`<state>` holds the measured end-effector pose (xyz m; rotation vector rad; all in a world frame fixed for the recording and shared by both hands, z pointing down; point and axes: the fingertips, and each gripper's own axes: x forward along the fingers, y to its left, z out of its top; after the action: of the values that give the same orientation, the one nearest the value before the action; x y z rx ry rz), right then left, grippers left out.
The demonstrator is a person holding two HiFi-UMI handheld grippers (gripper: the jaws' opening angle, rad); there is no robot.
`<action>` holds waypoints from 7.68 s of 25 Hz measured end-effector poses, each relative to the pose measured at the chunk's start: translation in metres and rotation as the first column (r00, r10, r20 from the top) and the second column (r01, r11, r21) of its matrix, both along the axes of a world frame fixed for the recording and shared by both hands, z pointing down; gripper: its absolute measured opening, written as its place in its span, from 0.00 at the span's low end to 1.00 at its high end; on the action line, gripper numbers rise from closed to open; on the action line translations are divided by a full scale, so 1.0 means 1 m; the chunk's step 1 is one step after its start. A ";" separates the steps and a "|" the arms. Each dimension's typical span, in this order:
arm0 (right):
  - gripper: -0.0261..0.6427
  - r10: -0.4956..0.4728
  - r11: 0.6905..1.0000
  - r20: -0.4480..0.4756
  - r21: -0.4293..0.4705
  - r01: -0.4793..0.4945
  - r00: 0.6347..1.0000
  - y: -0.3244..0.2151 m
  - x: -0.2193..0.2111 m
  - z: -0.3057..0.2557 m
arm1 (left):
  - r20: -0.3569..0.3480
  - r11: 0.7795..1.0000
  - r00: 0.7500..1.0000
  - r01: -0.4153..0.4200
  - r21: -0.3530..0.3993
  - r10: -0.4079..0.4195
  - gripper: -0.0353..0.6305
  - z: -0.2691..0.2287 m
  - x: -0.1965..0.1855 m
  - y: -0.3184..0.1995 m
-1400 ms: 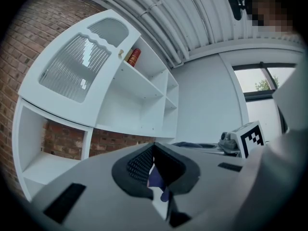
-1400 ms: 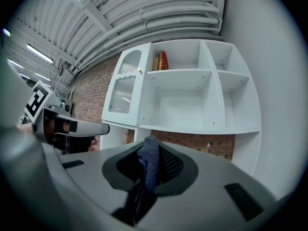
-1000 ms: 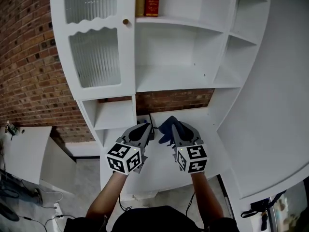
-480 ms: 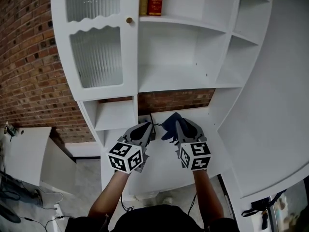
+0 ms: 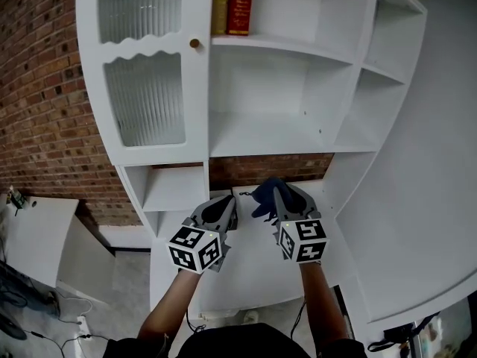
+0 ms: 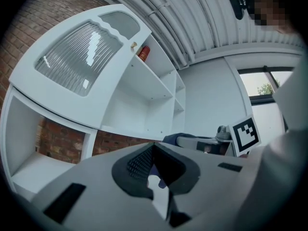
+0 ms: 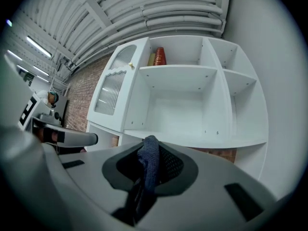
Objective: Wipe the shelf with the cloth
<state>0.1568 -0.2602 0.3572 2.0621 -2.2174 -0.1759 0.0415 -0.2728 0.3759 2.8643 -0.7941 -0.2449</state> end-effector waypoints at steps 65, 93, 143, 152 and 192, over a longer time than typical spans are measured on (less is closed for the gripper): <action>0.14 -0.233 0.948 -0.531 -0.311 0.068 0.815 -0.218 0.044 -0.021 | -0.008 0.983 0.983 0.181 -0.019 -0.181 0.08 -0.002 0.026 -0.103; 0.14 -0.357 0.922 -0.548 -0.337 0.191 0.756 -0.228 -0.040 -0.018 | 0.014 0.963 0.964 0.265 -0.044 -0.264 0.08 0.006 -0.014 -0.096; 0.14 -0.335 0.938 -0.575 -0.280 0.205 0.746 -0.232 -0.093 -0.018 | 0.005 0.951 0.952 0.307 -0.042 -0.307 0.08 0.005 -0.045 -0.092; 0.14 -0.298 0.948 -0.575 -0.275 0.164 0.762 -0.233 -0.063 -0.020 | 0.000 0.966 0.967 0.256 -0.046 -0.256 0.08 0.007 -0.020 -0.098; 0.14 -0.024 0.957 -0.535 -0.257 -0.136 0.844 -0.209 0.133 -0.023 | -0.020 0.999 1.000 -0.019 -0.048 0.018 0.08 0.007 0.123 -0.101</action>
<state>0.2898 -0.4693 0.3341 1.6609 -1.7233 -0.3536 0.1649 -0.3740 0.3831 2.8182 -0.7596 -0.2469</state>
